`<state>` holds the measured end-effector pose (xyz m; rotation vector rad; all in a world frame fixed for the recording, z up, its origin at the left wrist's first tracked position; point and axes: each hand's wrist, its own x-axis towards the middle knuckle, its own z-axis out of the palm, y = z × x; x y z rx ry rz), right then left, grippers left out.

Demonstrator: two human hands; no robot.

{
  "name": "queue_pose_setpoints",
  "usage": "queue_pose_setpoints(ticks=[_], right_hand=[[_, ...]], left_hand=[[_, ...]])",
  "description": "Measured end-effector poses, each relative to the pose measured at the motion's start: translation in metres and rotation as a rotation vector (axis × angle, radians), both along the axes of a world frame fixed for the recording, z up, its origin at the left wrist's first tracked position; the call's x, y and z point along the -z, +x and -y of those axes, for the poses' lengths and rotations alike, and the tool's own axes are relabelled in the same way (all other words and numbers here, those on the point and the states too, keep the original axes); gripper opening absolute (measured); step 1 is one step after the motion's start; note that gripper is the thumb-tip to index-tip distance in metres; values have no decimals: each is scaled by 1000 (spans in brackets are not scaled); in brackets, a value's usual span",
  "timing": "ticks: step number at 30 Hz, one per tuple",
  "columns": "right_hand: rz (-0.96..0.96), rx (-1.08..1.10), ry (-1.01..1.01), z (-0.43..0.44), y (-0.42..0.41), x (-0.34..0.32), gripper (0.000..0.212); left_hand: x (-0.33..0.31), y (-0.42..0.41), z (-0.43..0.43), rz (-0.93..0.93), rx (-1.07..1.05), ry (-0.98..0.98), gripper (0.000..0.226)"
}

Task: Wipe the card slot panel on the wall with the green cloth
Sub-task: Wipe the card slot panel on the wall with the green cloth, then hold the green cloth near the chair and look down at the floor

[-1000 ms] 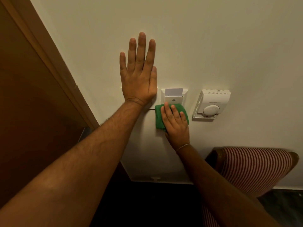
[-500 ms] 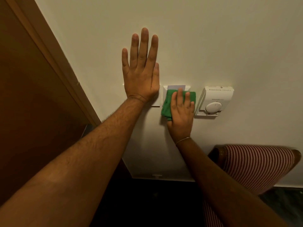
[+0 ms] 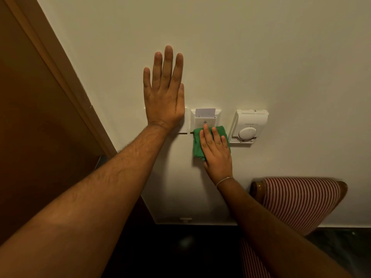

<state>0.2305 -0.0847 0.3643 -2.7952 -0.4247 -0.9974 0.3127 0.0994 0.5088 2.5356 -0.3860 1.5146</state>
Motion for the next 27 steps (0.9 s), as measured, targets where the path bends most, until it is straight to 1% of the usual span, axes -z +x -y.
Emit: queue_pose_setpoints(ticks=[2, 4, 7, 9, 11, 13, 15, 18, 20, 21, 24, 25, 27], right_hand=[[-52, -19, 10, 3, -9, -1, 99], [-96, -44, 14, 7, -19, 3, 101], [-140, -62, 26, 19, -41, 17, 98], [-211, -56, 11, 30, -58, 35, 98], [-300, -58, -17, 45, -76, 57, 91], [-401, -71, -27, 62, -95, 80, 81], [-465, -83, -27, 79, -114, 105, 78], [-556, -32, -27, 107, -146, 145, 94], [-645, -1, -10, 127, -169, 171, 99], [-688, 8, 2, 138, -180, 187, 97], [-778, 14, 51, 171, -211, 233, 75], [-807, 19, 70, 181, -218, 247, 71], [-891, 43, 116, 198, -229, 275, 78]], left_hand=[[4, -12, 0, -23, 35, -16, 90], [29, -34, 4, -106, 46, -41, 88], [104, -87, 16, -360, 27, -39, 90], [162, -125, 24, -506, 43, -25, 81], [210, -160, 33, -602, 88, -47, 70], [244, -185, 44, -694, 127, -60, 67], [269, -201, 55, -767, 155, -66, 67], [299, -215, 72, -851, 156, -46, 68], [318, -224, 82, -901, 165, -25, 69], [331, -229, 88, -937, 169, -23, 69], [372, -245, 102, -1073, 179, 7, 71], [386, -251, 106, -1119, 183, 30, 71], [411, -262, 114, -1187, 185, 76, 72]])
